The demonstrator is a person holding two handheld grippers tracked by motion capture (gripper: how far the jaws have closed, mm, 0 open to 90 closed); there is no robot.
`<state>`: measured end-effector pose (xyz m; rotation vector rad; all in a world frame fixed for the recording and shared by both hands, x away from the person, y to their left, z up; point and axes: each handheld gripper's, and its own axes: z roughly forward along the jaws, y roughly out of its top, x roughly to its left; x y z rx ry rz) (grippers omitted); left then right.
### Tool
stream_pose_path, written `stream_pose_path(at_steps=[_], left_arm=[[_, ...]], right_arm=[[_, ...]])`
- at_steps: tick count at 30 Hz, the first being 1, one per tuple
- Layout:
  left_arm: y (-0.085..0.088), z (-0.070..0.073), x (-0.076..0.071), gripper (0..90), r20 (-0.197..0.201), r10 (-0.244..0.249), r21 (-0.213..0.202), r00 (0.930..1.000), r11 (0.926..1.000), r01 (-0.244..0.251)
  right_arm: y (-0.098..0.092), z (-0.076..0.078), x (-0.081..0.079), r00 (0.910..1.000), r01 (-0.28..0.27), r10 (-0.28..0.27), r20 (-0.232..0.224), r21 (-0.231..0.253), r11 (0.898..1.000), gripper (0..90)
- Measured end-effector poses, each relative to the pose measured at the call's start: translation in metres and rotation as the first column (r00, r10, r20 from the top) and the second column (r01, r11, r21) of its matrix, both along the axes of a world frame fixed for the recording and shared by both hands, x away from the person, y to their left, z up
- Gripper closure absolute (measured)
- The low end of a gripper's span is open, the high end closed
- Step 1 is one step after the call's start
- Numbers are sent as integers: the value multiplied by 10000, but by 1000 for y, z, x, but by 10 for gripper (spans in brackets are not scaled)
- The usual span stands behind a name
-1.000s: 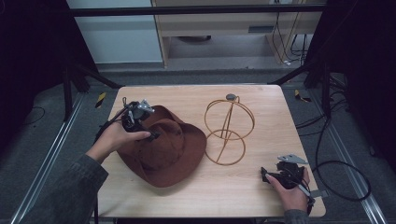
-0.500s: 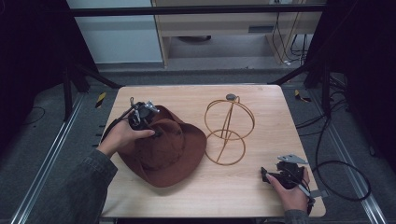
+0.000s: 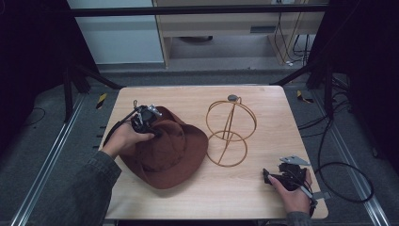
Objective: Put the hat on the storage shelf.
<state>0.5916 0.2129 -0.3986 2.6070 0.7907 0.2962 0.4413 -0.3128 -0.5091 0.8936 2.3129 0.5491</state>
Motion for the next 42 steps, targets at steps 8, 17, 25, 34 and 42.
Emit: stream_pose_path(at_steps=[8,17,25,34,42], left_arm=[[9,9,-6,883,-22,5,-269,10000,9996,-6],[21,29,-25,883,522,-210,-811,9984,9964,252],[29,46,-39,883,726,-495,-1102,9961,9923,574],[38,64,-49,885,1017,-604,-1314,9930,9886,736],[49,83,-54,886,1193,-719,-1596,9902,9830,906]], right_arm=[[0,0,0,10000,-12,12,1,12,10000,6],[0,0,0,10000,-11,11,1,18,10000,6],[0,0,0,10000,-14,14,2,16,10000,6],[0,0,0,10000,-10,10,2,20,10000,6],[0,0,0,10000,-8,8,2,14,10000,6]])
